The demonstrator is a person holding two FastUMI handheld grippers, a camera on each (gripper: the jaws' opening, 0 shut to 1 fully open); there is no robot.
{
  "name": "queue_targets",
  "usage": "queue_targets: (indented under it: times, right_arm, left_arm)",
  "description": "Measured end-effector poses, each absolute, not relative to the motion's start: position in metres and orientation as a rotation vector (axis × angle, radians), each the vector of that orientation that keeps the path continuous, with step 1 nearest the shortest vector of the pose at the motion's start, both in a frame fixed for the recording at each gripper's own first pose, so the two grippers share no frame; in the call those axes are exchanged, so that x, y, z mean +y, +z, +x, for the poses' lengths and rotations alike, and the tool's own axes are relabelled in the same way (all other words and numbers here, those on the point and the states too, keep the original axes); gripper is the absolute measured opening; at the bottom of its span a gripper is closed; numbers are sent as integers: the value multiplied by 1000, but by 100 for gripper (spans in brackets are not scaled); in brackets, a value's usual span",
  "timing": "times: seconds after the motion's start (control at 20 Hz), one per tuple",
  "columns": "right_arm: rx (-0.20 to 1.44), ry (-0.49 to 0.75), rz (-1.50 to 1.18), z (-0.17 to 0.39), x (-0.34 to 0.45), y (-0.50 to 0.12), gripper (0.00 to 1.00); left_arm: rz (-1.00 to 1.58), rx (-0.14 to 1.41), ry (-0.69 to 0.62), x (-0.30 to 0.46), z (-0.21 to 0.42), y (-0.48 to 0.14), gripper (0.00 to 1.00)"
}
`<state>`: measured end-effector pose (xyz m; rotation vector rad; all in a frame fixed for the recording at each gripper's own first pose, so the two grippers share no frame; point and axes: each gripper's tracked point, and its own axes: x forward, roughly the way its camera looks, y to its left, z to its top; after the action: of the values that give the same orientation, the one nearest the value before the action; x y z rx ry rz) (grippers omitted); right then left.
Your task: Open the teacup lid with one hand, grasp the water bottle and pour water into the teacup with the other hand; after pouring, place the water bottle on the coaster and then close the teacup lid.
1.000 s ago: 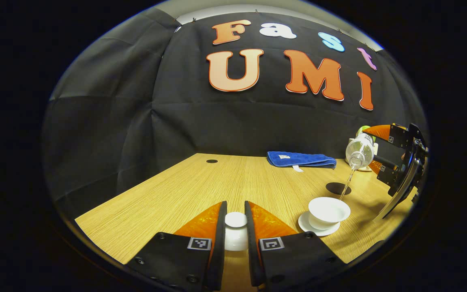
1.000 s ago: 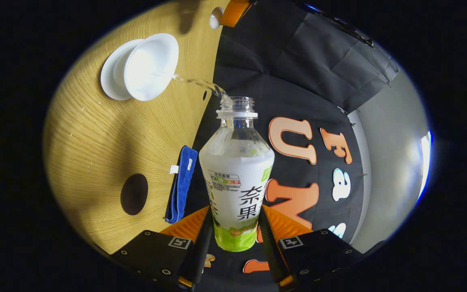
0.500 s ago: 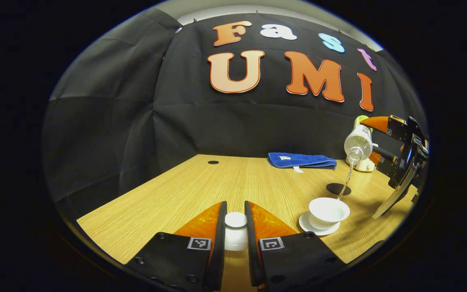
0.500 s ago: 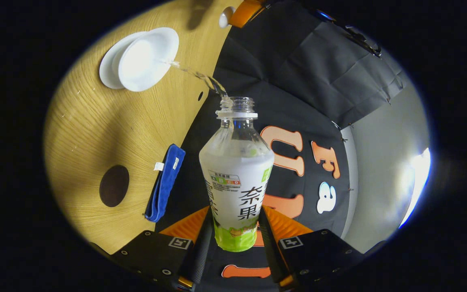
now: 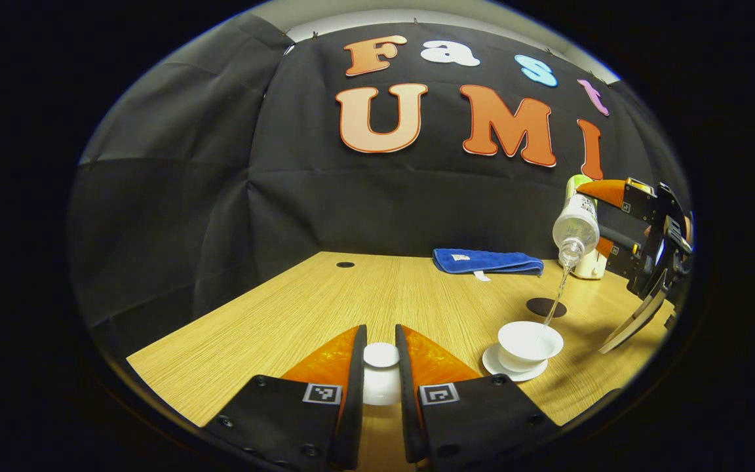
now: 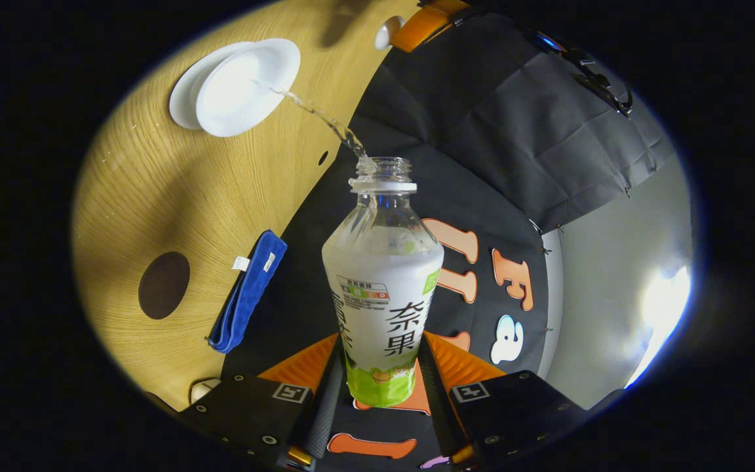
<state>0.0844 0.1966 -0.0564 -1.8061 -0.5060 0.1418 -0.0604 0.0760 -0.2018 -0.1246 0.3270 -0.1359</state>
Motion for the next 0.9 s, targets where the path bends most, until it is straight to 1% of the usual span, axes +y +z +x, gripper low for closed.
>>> queue_targets:
  times: [0.2,0.25,0.3,0.35,0.4,0.45,0.5,0.55,0.6,0.65,0.7,0.75,0.8,0.85,0.9]
  right_arm:
    - [-558,115,-1852,86,198,-45,64]
    - [-566,111,-1853,86,198,-43,64]
    - [-575,104,-1853,85,199,-40,64]
    - [-588,100,-1857,86,199,-36,64]
    - [-602,95,-1866,87,202,-30,64]
    - [-614,94,-1875,86,202,-28,67]
    - [-622,99,-1883,88,204,-29,64]
    - [-608,107,-1884,87,204,-31,64]
    - [-604,112,-1885,87,205,-33,64]
    - [-618,118,-1900,85,207,-33,64]
    - [-628,119,-1917,82,209,-34,64]
    - [-639,119,-1926,78,211,-37,64]
    - [-641,123,-1929,78,211,-44,64]
    - [-660,119,-1924,79,213,-45,64]
    - [-670,118,-1925,79,216,-41,64]
  left_arm:
    - [-120,323,-137,76,-62,-199,30]
    - [-119,323,-135,77,-61,-199,26]
    - [-120,323,-135,77,-62,-199,29]
    - [-121,324,-132,78,-62,-200,29]
    - [-120,326,-130,78,-63,-200,26]
    - [-118,327,-127,79,-63,-200,29]
    - [-121,326,-127,80,-63,-200,29]
    - [-125,322,-126,80,-63,-198,29]
    - [-128,319,-124,80,-63,-199,26]
    - [-129,321,-123,80,-63,-199,26]
    - [-131,326,-124,79,-64,-201,29]
    - [-133,330,-128,78,-66,-201,29]
    - [-133,333,-130,76,-66,-203,29]
    - [-134,333,-132,76,-66,-203,26]
    - [-130,332,-128,76,-66,-202,26]
